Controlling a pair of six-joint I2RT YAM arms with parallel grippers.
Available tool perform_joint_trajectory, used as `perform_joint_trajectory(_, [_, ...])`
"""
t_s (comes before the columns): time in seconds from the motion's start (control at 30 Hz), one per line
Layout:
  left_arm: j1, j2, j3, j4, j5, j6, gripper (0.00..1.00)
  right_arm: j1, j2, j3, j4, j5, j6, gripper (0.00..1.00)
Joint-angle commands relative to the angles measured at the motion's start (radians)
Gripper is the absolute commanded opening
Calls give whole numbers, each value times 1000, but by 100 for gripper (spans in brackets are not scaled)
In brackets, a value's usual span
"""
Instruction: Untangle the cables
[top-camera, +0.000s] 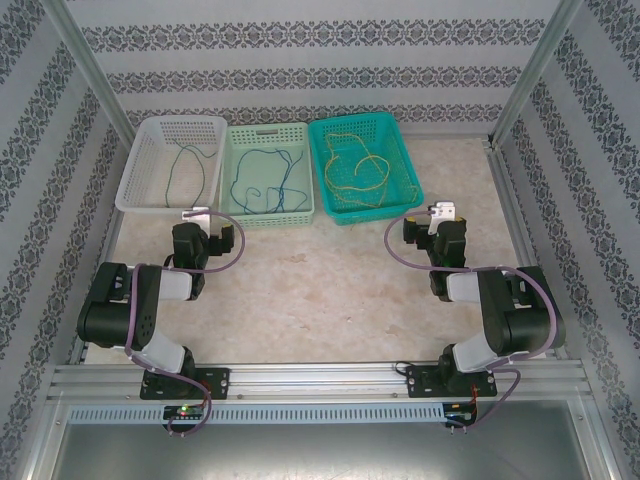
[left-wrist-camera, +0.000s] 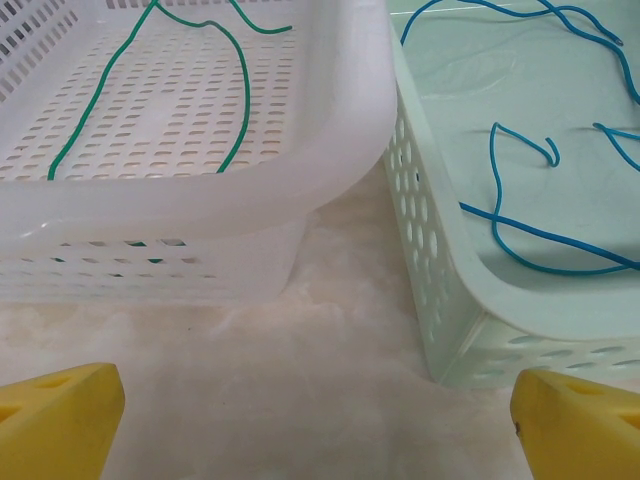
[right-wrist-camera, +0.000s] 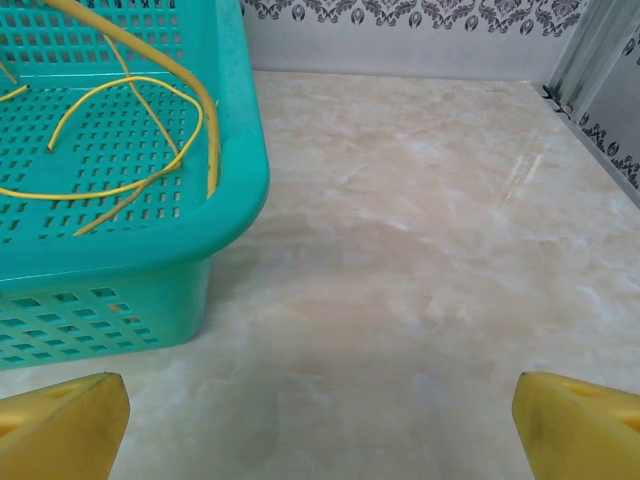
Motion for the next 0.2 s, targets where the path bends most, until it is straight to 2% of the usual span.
perform_joint_trajectory(0.0, [8,1,-1,48,12,-2,100,-2,-5,1,39,0,13,98])
perform_joint_trajectory(0.17, [8,2,-1,49,12,-2,100,-6,-6,4,34,-8,16,98])
